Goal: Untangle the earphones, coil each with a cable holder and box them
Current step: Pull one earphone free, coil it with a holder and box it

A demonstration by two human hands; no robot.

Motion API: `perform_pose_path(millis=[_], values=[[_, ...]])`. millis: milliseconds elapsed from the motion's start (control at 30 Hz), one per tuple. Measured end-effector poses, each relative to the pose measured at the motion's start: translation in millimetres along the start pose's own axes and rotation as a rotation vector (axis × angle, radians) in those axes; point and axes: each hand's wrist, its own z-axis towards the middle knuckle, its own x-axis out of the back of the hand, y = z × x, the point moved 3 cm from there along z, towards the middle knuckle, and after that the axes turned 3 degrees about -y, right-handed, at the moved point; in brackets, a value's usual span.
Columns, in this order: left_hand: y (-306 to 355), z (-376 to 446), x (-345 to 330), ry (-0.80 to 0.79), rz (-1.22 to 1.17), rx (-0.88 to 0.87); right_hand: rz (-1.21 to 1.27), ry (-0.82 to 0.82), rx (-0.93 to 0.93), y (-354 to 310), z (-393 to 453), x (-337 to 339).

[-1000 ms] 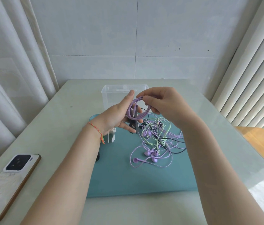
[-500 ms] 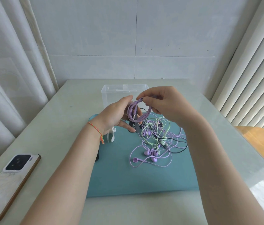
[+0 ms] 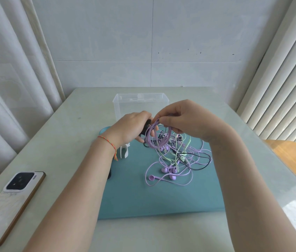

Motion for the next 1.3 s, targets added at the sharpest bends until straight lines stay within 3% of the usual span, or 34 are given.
perform_pose_path(millis=[233,333,433,600,733,867,1133,1300], values=[[3.4,-0.3,-2.3,0.07,0.225,-0.046,-0.004,0.011,-0.079,5.0,1.1,-0.9],[7.1,-2.0,-5.5,0.067,0.215,-0.083,0.02,0.025,-0.099,7.7,2.9,-0.3],[11.3,-5.4,-5.9,0.02,0.114,-0.098,0.033,0.02,-0.086,8.3,2.0,1.1],[8.8,-9.1,1.0,-0.109,-0.325,-0.177,0.148,0.037,-0.012,7.8,0.0,5.0],[7.8,-7.5,2.0,-0.041,-0.462,-0.275,0.133,0.065,0.056,4.9,1.9,3.2],[2.0,-2.5,3.0,0.028,-0.622,-0.262,0.103,0.098,0.095,4.5,6.5,-1.8],[-4.4,-1.7,-0.1,-0.057,-0.554,-0.13,-0.011,0.064,0.054,7.3,5.2,0.9],[-7.3,0.5,1.7,0.007,-0.425,-0.084,-0.123,0.055,0.049,5.4,5.7,-1.1]])
